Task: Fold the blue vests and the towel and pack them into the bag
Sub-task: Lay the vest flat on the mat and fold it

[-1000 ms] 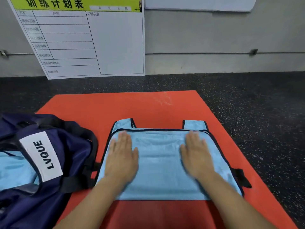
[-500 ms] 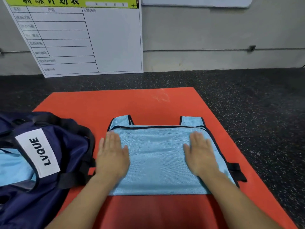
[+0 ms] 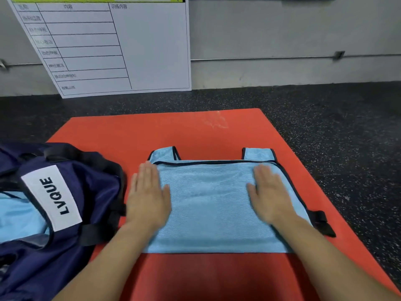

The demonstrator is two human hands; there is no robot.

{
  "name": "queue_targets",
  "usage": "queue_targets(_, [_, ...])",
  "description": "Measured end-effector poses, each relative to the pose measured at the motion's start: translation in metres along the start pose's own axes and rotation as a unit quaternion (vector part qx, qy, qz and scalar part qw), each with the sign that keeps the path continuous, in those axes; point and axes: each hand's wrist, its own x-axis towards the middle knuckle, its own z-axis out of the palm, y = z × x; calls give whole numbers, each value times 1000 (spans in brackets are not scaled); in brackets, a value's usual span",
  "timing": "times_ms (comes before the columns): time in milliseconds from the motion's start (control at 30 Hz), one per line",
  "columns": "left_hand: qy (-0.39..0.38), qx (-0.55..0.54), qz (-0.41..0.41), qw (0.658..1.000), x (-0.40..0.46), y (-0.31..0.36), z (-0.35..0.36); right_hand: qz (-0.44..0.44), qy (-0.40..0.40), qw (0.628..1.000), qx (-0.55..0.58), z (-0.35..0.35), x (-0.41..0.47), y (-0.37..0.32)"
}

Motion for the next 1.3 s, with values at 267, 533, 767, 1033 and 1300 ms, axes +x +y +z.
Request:
queue_targets(267, [-77,-54,84,992,-8,26,15,-185,-47,981,11,19,-11,-60])
queue_targets(533, [-104,-17,-61,993,6,-1,-2,32,-4,999,-6,-2,16,29])
queue_targets(767, [-122,-18,-35,992,40,-3,-2,56,-14,998,-3,-26,26,50])
queue_targets(1033, [-162,16,-41,986,100,10,2,42,33,999,-2,-26,26,59])
queue_targets(1300, [-143,36,-24,989,148,30,19,8,17,1000,9,-34,20,73])
